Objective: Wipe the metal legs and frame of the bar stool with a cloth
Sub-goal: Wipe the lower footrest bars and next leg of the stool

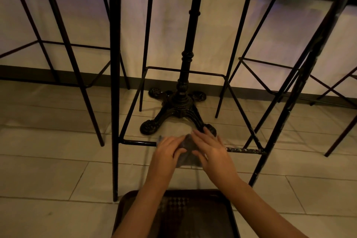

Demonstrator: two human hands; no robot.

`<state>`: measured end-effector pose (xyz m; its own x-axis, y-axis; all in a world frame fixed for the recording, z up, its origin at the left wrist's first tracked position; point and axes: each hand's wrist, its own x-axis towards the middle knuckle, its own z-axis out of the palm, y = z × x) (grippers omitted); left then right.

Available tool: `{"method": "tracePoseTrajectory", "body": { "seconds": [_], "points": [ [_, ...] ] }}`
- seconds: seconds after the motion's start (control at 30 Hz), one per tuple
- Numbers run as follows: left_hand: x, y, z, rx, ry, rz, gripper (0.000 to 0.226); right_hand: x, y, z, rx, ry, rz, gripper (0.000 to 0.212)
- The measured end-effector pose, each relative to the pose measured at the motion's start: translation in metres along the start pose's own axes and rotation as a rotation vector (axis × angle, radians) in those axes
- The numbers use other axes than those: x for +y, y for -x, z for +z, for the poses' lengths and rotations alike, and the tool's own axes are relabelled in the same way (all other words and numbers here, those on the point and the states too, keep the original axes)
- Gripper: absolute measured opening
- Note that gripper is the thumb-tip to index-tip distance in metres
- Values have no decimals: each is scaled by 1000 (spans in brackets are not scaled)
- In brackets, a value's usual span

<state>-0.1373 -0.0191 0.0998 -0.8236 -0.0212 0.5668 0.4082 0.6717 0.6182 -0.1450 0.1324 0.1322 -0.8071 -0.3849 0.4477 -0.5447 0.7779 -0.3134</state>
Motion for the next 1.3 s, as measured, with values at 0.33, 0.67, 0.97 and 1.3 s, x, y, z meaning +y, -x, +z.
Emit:
{"method": "tracePoseTrajectory", "body": {
  "seconds": [0.33,0.67,0.97,1.3],
  "points": [
    [-48,29,-52,143,-245,-108,40,-11,-17,18,90,229,-130,23],
    [-44,26,-57,153,-88,-144,37,-22,-16,24,9,217,-106,55],
    [-38,25,-56,191,-76,-158,38,-4,-6,22,130,280,-28,24],
    [-41,24,-53,197,-115,-156,19,-19,-15,30,111,229,-70,35]
  ]
}}
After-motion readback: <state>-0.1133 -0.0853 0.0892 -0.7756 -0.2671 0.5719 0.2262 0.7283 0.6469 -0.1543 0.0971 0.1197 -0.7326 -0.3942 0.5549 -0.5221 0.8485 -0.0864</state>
